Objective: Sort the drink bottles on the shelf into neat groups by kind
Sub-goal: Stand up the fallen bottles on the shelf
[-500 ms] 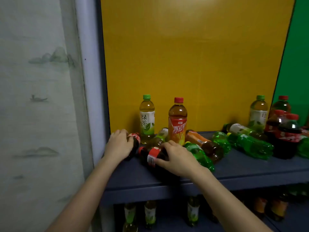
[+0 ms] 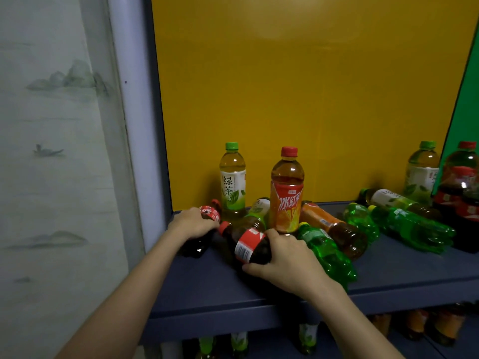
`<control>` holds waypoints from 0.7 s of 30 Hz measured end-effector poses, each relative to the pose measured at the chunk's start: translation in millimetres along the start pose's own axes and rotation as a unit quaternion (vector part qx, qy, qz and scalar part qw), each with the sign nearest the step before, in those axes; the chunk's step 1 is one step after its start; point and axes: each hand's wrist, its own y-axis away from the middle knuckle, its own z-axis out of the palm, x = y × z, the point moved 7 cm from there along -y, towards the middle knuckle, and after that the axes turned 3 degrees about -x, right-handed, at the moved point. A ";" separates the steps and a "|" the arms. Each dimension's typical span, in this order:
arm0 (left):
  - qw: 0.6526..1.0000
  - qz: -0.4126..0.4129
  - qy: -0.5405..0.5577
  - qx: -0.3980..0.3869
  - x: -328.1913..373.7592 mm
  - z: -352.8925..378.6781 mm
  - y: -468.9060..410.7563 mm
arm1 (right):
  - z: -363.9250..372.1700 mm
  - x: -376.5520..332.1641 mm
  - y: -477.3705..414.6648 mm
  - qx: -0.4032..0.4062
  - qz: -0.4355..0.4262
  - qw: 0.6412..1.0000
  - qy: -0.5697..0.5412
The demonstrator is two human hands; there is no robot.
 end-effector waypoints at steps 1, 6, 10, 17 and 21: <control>1.000 0.006 0.024 0.014 -3.2 -2.4 2.4 | 0.2 1.1 1.5 0.020 0.002 0.999 -0.030; 0.974 0.096 0.175 0.105 -4.8 -17.9 21.2 | 11.1 -4.0 5.8 0.084 -0.031 0.944 -0.317; 0.937 0.177 0.282 0.105 -4.9 -22.4 36.0 | 22.5 -18.9 10.4 0.110 -0.056 0.890 -0.438; 0.913 0.233 0.320 0.095 -16.6 -17.7 48.0 | 36.9 -35.5 12.5 0.098 -0.057 0.887 -0.447; 0.912 0.244 0.322 0.076 -20.1 -12.8 44.5 | 41.2 -42.6 8.1 0.079 -0.059 0.894 -0.436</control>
